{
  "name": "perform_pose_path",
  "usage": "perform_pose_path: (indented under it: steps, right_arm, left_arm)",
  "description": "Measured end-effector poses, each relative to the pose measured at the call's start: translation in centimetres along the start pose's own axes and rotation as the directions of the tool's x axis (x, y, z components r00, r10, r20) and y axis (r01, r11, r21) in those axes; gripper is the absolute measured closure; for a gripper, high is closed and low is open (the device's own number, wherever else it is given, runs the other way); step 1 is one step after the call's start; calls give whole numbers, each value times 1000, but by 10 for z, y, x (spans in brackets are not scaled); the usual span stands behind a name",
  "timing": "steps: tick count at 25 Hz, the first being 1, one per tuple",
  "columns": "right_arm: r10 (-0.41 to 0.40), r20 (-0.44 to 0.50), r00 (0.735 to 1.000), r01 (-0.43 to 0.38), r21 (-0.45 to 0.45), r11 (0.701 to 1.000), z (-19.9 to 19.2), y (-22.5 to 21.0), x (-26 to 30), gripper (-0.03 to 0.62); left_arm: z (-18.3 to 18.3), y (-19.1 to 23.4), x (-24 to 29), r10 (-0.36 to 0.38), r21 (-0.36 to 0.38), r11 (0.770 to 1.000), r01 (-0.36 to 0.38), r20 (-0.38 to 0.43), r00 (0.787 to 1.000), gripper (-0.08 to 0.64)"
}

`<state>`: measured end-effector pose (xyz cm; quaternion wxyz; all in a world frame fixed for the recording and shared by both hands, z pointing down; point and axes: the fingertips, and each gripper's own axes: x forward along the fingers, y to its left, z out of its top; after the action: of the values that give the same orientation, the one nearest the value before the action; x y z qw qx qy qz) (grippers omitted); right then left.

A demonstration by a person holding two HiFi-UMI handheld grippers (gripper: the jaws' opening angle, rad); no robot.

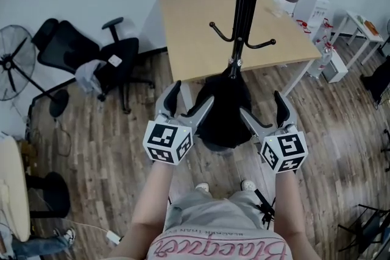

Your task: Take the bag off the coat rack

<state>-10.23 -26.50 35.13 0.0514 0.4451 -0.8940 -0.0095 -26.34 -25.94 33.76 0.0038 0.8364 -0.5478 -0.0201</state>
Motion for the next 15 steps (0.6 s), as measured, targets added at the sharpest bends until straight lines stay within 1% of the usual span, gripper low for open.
perform_pose_path:
  steps: [4,9,11,15]
  right_arm:
    - [-38,-12,999,38,29,999,-11,4,8,121]
    - [-84,-52,995,87,62,994,-37,3,19,121]
    - [-95,-66,993,100,83,992,-47,3,24,121]
    - [-99,-113,989,112,109,988,-69,0,39,121]
  left_arm:
    - [-16,8,4,-43,-15,999,42,-30,999,94]
    - [-49,5,21,-126,-14,992,126,-121,985,14]
    - [-63,3,26,-142,-3,990,143,-156,978,6]
    - [-86,5,40,-143,23,988,150,-194,971,15]
